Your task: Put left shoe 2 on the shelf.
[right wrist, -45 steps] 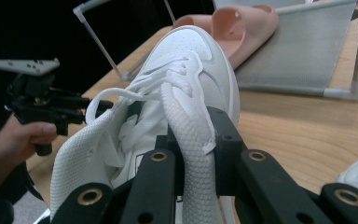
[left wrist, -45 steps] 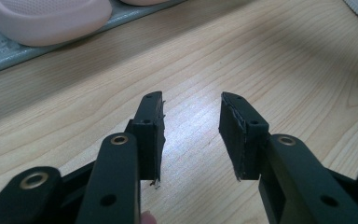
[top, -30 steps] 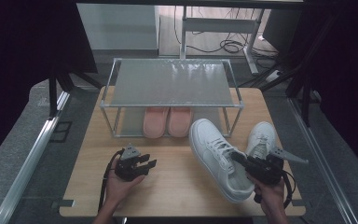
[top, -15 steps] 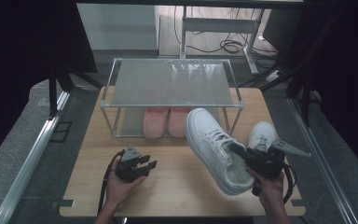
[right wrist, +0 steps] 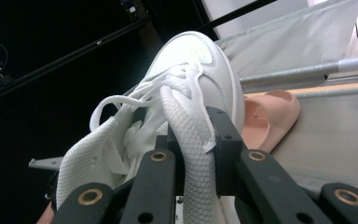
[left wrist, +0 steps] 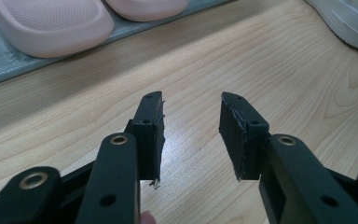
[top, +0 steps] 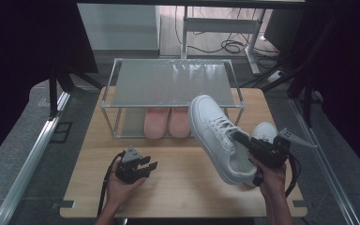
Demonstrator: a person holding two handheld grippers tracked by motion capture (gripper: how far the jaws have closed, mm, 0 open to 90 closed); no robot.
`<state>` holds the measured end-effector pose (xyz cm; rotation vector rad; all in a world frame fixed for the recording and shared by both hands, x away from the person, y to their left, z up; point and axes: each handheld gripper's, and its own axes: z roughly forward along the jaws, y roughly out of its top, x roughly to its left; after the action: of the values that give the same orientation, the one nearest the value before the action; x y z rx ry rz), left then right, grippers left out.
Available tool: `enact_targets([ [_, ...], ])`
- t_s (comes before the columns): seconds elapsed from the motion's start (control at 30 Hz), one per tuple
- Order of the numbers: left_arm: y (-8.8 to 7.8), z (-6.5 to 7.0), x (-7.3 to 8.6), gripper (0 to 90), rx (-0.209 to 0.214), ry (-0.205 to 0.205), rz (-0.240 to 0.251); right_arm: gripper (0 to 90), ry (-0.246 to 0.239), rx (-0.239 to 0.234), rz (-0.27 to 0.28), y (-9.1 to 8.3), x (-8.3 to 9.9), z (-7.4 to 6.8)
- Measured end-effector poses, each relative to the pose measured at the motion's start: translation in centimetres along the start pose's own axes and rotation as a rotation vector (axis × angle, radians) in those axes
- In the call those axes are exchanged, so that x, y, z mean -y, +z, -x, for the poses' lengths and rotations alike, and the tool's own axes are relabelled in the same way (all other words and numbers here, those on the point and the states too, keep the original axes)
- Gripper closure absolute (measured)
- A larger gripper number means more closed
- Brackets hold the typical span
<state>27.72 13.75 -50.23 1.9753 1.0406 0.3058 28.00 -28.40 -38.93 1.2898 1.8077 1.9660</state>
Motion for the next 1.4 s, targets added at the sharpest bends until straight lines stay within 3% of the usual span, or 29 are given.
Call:
enact_targets([
  [0.43, 0.2, 0.0, 0.1, 60.7, 0.004, 0.002, -0.006, 81.2, -0.019, 0.025, 0.023, 2.7, -3.1, -0.6],
  [0.9, 0.1, -0.1, 0.1, 60.7, 0.003, -0.003, -0.002, 81.2, 0.006, 0.036, 0.037, 5.8, -5.5, -0.2],
  [1.4, 0.0, -0.4, 0.2, 60.8, 0.0, -0.009, 0.002, 81.1, 0.001, 0.055, 0.031, 10.7, -7.7, -1.0],
])
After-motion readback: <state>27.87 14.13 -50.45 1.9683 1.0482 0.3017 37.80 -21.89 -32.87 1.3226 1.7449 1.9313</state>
